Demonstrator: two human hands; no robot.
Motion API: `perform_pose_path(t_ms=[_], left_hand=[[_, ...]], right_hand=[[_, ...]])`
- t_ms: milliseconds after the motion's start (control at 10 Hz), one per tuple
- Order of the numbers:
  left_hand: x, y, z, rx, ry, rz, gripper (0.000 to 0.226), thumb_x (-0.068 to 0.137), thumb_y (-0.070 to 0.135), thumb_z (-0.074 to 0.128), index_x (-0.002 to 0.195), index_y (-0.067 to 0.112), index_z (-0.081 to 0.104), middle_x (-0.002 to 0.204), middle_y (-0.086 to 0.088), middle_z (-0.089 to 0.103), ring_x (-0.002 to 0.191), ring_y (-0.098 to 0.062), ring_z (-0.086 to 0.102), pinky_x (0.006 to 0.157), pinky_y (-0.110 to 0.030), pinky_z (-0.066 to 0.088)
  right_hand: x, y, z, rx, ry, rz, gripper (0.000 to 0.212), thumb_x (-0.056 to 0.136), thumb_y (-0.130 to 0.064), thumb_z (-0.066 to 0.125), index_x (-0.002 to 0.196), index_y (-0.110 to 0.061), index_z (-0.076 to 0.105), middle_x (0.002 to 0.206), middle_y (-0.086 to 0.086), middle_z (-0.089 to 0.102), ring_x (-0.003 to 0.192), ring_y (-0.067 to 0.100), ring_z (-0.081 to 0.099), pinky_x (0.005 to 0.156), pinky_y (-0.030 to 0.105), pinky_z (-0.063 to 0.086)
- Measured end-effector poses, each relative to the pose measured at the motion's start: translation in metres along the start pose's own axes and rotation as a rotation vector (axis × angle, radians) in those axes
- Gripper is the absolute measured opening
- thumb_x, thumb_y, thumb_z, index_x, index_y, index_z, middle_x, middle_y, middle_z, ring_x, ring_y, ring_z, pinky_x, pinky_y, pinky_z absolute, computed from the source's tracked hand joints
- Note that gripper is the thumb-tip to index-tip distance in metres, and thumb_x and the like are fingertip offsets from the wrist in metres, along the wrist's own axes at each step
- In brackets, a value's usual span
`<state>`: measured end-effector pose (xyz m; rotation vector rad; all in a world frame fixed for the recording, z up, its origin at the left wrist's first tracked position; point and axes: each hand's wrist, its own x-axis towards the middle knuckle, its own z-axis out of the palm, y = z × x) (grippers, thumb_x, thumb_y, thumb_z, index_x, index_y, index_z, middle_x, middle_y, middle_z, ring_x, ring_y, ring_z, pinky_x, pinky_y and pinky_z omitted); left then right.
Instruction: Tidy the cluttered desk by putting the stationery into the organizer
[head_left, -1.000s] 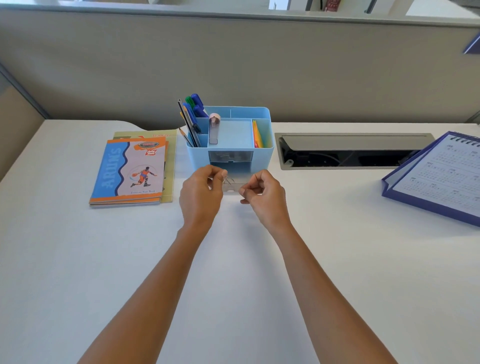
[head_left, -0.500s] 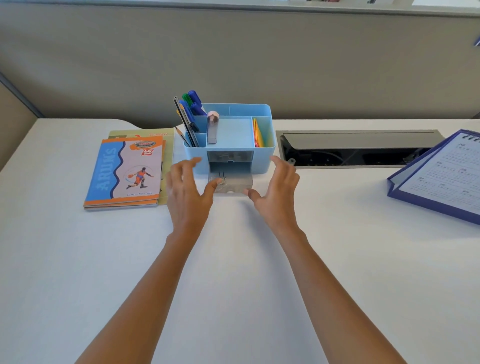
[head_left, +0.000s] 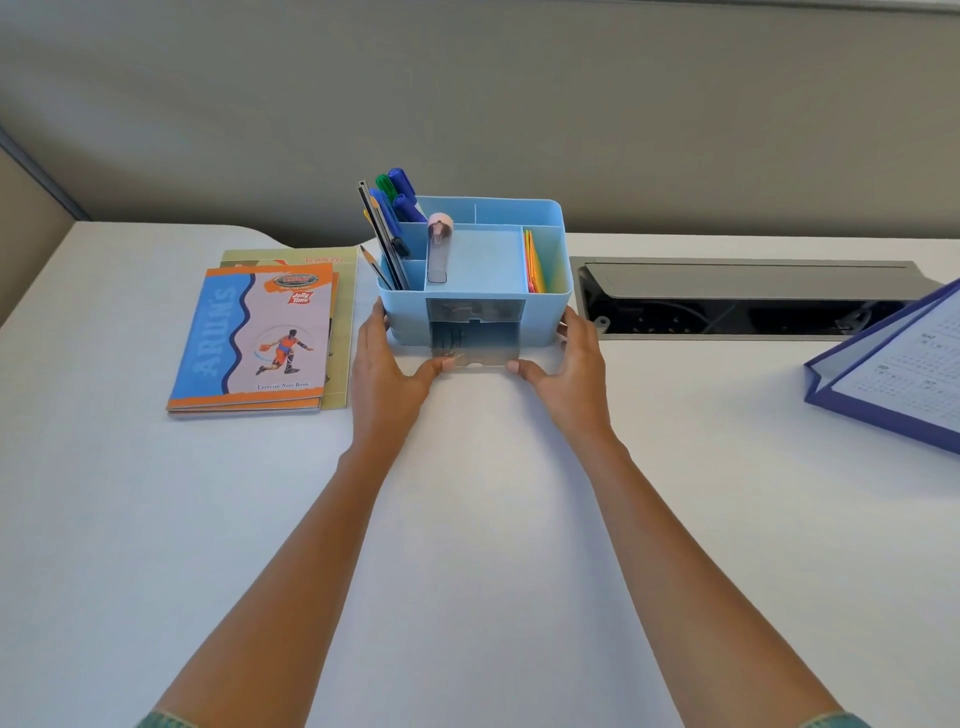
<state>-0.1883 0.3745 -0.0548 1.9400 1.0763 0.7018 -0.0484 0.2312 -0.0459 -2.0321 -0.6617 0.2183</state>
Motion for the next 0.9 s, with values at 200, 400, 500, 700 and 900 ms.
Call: perform_pose_path(t_ms=[200,400,500,700,900], left_hand=[[0.003,0.006,0.01,-0.065,0.161,0.003,0.079,0.077,0.037,0.079,0.141,0.021,0.037,0.139,0.001,0.05,0.124,-0.016,0.049,0.096,-0.025,0.044],[0.005,0.012,0.017,-0.012,0.26,-0.045,0.072,0.077,0.033,0.079,0.136,0.021,0.04,0.135,0.0,0.054,0.118,-0.016,0.052,0.084,-0.021,0.046],[0.006,0.015,0.019,-0.003,0.286,-0.063,0.071,0.077,0.035,0.079,0.136,0.022,0.04,0.134,0.001,0.055,0.116,-0.016,0.053,0.079,-0.019,0.044],[0.012,0.011,0.022,0.012,0.266,-0.062,0.073,0.079,0.037,0.077,0.139,0.022,0.038,0.136,0.001,0.055,0.119,-0.016,0.054,0.082,-0.02,0.042],[0.008,0.012,0.022,0.037,0.21,-0.089,0.083,0.083,0.042,0.071,0.149,0.02,0.026,0.147,-0.001,0.044,0.131,-0.02,0.046,0.099,-0.033,0.043]], right_hand=[[0.008,0.001,0.01,0.025,0.131,0.023,0.07,0.072,-0.028,0.083,0.129,-0.012,0.046,0.127,0.004,0.052,0.115,0.02,0.051,0.091,0.033,0.05],[0.012,0.001,0.017,0.023,0.203,0.015,0.064,0.074,-0.027,0.081,0.125,-0.012,0.047,0.123,0.004,0.053,0.111,0.019,0.052,0.086,0.027,0.051],[0.013,0.001,0.02,0.01,0.23,0.006,0.062,0.074,-0.027,0.081,0.124,-0.011,0.049,0.121,0.005,0.053,0.109,0.02,0.052,0.082,0.024,0.048],[0.02,0.001,0.023,-0.015,0.238,0.014,0.06,0.074,-0.025,0.081,0.123,-0.01,0.049,0.12,0.006,0.052,0.109,0.022,0.052,0.086,0.037,0.053],[0.016,-0.003,0.022,-0.027,0.212,0.007,0.071,0.075,-0.023,0.08,0.133,-0.007,0.042,0.129,0.009,0.048,0.117,0.024,0.049,0.095,0.037,0.048]])
